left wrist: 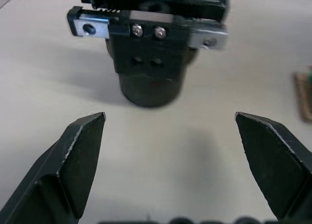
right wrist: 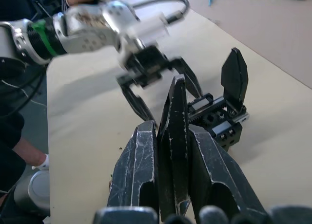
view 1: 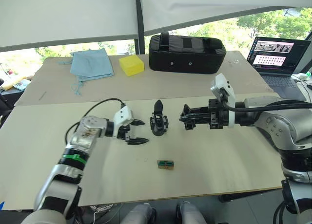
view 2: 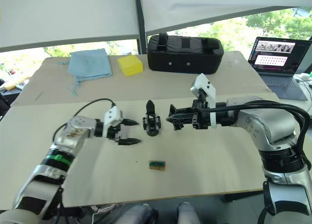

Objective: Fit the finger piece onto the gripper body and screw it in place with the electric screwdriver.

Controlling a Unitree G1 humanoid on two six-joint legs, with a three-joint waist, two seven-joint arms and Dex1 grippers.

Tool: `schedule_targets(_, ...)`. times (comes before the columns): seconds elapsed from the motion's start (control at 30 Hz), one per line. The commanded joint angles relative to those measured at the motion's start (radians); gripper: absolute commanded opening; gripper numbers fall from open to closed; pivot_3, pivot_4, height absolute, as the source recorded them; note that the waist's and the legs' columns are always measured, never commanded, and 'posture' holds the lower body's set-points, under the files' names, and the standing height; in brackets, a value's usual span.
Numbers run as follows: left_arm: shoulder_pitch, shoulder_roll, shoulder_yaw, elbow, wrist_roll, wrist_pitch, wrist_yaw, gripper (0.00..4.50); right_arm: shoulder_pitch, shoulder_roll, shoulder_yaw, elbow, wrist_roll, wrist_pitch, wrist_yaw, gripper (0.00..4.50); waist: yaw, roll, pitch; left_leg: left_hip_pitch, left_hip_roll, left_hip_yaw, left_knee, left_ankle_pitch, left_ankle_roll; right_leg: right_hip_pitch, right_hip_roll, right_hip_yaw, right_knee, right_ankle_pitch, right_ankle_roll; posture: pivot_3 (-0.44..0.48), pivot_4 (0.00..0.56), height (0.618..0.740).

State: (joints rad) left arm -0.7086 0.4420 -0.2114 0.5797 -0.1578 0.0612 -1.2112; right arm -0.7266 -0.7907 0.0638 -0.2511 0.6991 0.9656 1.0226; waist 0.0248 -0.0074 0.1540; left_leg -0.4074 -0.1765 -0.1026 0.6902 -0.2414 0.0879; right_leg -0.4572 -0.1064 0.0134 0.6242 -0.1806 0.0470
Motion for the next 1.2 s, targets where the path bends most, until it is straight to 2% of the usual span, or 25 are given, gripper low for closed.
schedule_targets(0.03, -0.045, -0.057, 0.008, 0.084, 0.018, -0.074, 0.03, 4.5, 0.006, 0.005, -0.038, -0.042, 0.014, -0.024, -0.004, 0.38, -0.003, 0.0, 0.0, -0.001, 0.0, 0.0, 0.0, 0.0, 0.0, 0.0, 0.0, 0.0, 0.0, 0.0, 0.0, 0.0, 0.15, 0.74)
schedule_targets(0.17, -0.099, -0.12, 0.005, 0.261, 0.078, -0.179, 0.108, 4.5, 0.045, 0.014, -0.048, -0.067, 0.009, -0.047, -0.014, 0.38, -0.01, 0.0, 0.0, -0.001, 0.001, 0.0, 0.002, 0.0, 0.001, -0.001, 0.0, 0.0, 0.001, 0.0, 0.0, 0.0, 0.15, 0.74)
schedule_targets(0.23, -0.125, -0.146, 0.014, 0.33, 0.082, -0.233, 0.102, 4.5, 0.076, 0.024, -0.05, -0.075, -0.006, -0.082, -0.018, 0.38, -0.011, 0.0, 0.0, -0.002, 0.001, 0.0, 0.002, 0.0, 0.001, -0.001, 0.0, 0.0, 0.001, 0.0, 0.0, 0.0, 0.15, 0.74)
schedule_targets(0.4, -0.153, -0.164, 0.014, 0.4, 0.083, -0.321, 0.008, 2.37, 0.146, 0.051, -0.045, -0.073, -0.034, -0.235, 0.049, 0.38, -0.013, 0.0, 0.0, -0.002, 0.001, 0.0, 0.004, -0.001, 0.003, -0.001, 0.0, 0.0, 0.002, 0.0, 0.0, 0.0, 0.15, 0.74)
schedule_targets(0.5, -0.151, -0.188, 0.011, 0.386, 0.08, -0.325, -0.024, 2.39, 0.167, 0.085, -0.037, -0.058, -0.015, -0.272, 0.082, 0.38, -0.013, 0.0, 0.0, -0.002, 0.0, 0.0, 0.004, -0.001, 0.004, 0.0, 0.0, 0.0, 0.002, 0.0, 0.0, 0.0, 0.15, 0.74)
schedule_targets(0.67, -0.119, -0.232, -0.007, 0.327, 0.091, -0.327, -0.032, 2.39, 0.15, 0.187, 0.024, 0.022, -0.098, -0.384, 0.073, 0.38, -0.012, 0.0, 0.0, -0.002, 0.0, 0.0, 0.005, -0.001, 0.005, 0.0, 0.0, 0.0, 0.002, 0.0, 0.001, 0.0, 0.15, 0.74)
schedule_targets(1.0, -0.113, -0.235, -0.005, 0.338, 0.129, -0.355, 0.0, 2.39, 0.153, 0.275, 0.095, 0.201, -0.274, -0.643, 0.102, 0.38, -0.011, 0.0, 0.0, -0.001, -0.001, 0.0, 0.005, -0.001, 0.004, 0.0, 0.001, -0.003, 0.002, 0.0, 0.001, 0.0, 0.15, 0.74)
schedule_targets(1.2, -0.113, -0.233, -0.006, 0.337, 0.131, -0.356, -0.003, 2.39, 0.128, 0.332, 0.113, 0.225, -0.281, -0.662, 0.117, 0.38, -0.012, 0.0, 0.0, -0.001, -0.001, 0.0, 0.005, -0.001, 0.004, 0.0, 0.001, -0.003, 0.003, 0.0, 0.001, 0.0, 0.15, 0.74)
